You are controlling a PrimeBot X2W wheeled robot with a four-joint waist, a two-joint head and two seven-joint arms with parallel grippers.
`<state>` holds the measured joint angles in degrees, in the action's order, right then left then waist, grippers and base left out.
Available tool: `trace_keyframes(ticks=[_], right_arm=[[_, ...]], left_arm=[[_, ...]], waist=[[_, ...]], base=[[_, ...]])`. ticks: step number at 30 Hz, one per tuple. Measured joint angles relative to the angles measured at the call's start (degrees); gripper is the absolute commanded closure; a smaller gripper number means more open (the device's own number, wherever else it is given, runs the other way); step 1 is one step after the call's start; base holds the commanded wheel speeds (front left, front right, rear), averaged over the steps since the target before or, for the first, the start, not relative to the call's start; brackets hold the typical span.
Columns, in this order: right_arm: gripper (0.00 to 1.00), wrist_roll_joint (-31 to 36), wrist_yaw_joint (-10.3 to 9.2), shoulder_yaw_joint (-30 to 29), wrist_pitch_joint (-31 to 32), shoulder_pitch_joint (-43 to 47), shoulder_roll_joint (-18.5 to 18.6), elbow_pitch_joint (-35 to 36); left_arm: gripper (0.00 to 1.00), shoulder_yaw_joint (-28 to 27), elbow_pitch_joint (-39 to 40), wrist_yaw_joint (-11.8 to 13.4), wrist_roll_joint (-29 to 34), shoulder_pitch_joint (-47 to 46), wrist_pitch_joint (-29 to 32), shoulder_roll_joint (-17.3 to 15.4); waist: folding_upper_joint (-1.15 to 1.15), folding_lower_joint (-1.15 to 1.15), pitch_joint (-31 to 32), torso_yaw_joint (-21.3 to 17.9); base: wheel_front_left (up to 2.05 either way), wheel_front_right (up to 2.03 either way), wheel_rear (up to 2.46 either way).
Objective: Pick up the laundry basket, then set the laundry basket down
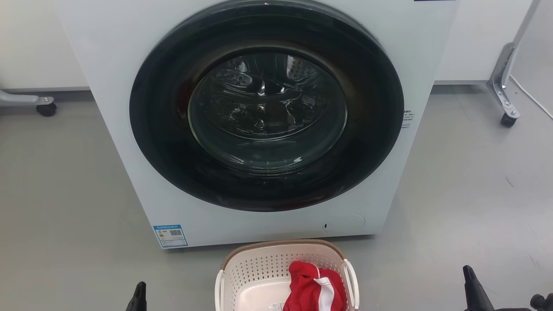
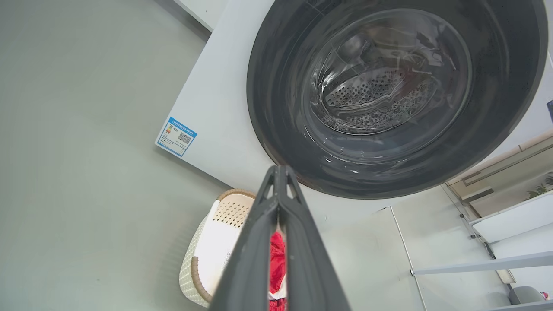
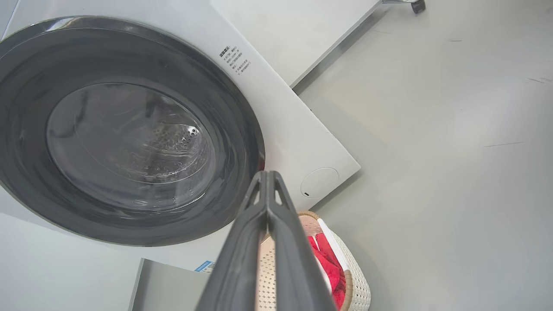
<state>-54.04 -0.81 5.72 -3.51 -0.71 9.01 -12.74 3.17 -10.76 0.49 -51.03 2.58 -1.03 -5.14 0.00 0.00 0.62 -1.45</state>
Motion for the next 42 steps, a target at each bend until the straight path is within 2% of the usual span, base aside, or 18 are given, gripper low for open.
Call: trace_keyframes(ticks=[42], right_arm=[[1.00, -30.15, 6.10, -10.76, 8.05, -3.53, -5.16, -3.42]], left_arm=[[1.00, -6.70, -5.04, -6.10, -32.31, -5.38, 6.00, 2.05]], waist=[[0.00, 0.00, -0.59, 1.18]], base=[[0.00, 0.00, 0.00]])
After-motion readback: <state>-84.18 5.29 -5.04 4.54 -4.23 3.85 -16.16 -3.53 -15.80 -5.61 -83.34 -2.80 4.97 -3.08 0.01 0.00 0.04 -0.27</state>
